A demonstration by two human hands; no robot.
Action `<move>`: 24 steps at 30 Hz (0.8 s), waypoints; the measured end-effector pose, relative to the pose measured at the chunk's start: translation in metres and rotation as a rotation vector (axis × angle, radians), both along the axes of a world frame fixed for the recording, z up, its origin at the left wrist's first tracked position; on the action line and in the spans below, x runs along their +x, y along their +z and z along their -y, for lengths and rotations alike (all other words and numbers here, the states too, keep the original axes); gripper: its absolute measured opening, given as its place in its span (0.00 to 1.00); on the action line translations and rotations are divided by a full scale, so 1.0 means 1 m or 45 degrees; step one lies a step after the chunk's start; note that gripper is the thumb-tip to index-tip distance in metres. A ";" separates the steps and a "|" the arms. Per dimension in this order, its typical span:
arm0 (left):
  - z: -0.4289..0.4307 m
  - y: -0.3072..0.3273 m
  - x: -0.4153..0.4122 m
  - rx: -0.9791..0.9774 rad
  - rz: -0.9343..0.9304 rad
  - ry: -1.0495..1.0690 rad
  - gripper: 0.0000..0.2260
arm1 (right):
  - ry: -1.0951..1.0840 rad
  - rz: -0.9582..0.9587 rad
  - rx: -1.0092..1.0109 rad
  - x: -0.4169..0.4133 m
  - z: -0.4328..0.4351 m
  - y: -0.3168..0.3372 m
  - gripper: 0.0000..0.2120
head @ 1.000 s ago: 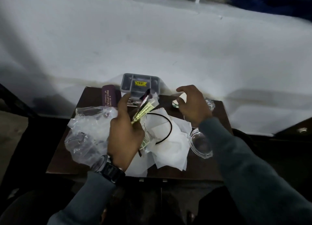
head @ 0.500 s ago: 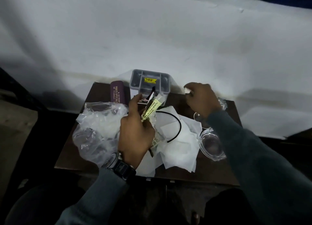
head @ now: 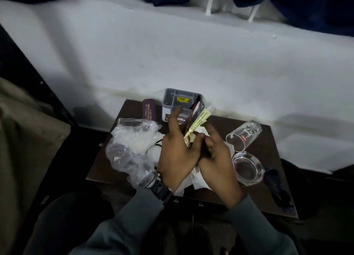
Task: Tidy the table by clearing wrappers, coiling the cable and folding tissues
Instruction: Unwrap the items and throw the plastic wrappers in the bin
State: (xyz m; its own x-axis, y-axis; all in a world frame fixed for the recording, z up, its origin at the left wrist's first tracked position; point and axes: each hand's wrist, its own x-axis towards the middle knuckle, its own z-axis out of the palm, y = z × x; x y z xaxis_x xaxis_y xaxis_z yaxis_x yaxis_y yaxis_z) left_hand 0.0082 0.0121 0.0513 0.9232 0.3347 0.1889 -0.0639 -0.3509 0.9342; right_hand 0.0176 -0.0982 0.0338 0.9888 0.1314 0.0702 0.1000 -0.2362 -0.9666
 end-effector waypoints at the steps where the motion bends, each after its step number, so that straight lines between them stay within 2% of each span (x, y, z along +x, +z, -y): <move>1: -0.002 0.003 -0.001 -0.012 -0.007 0.006 0.35 | -0.006 -0.064 0.077 -0.001 -0.001 0.003 0.36; 4: -0.009 0.014 -0.008 -0.043 0.016 -0.013 0.35 | 0.079 -0.125 0.147 -0.004 -0.002 0.014 0.43; 6: -0.018 0.021 -0.013 -0.016 0.083 0.034 0.35 | 0.105 -0.054 0.075 -0.008 -0.003 0.021 0.43; 9: -0.046 0.034 -0.020 0.026 0.224 0.149 0.36 | -0.074 0.123 -0.052 -0.014 -0.014 0.025 0.33; 11: -0.071 0.048 -0.027 0.085 0.277 0.267 0.36 | -0.188 0.055 -0.105 -0.019 -0.027 0.023 0.25; 12: -0.084 0.053 -0.032 0.118 0.290 0.329 0.36 | -0.169 -0.064 -0.158 -0.020 -0.034 0.022 0.25; 15: -0.120 0.060 -0.045 0.220 0.311 0.490 0.33 | 0.039 -0.425 -0.366 -0.020 -0.057 0.019 0.41; 18: -0.143 0.056 -0.053 0.237 0.252 0.593 0.31 | 0.133 -0.484 -0.456 -0.015 -0.088 0.018 0.52; 21: -0.152 0.049 -0.058 0.235 0.170 0.588 0.32 | 0.186 -0.543 -0.527 -0.009 -0.111 0.018 0.54; 24: -0.151 0.041 -0.058 0.235 0.087 0.572 0.32 | 0.242 -0.525 -0.587 -0.004 -0.120 0.017 0.49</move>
State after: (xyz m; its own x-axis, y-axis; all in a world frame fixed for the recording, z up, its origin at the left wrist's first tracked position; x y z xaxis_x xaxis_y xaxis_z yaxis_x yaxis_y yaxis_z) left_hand -0.0494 0.1634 0.0921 0.6784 0.6524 0.3378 0.0729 -0.5174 0.8527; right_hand 0.0138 0.0214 0.0512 0.8788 0.2330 -0.4164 -0.1770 -0.6511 -0.7381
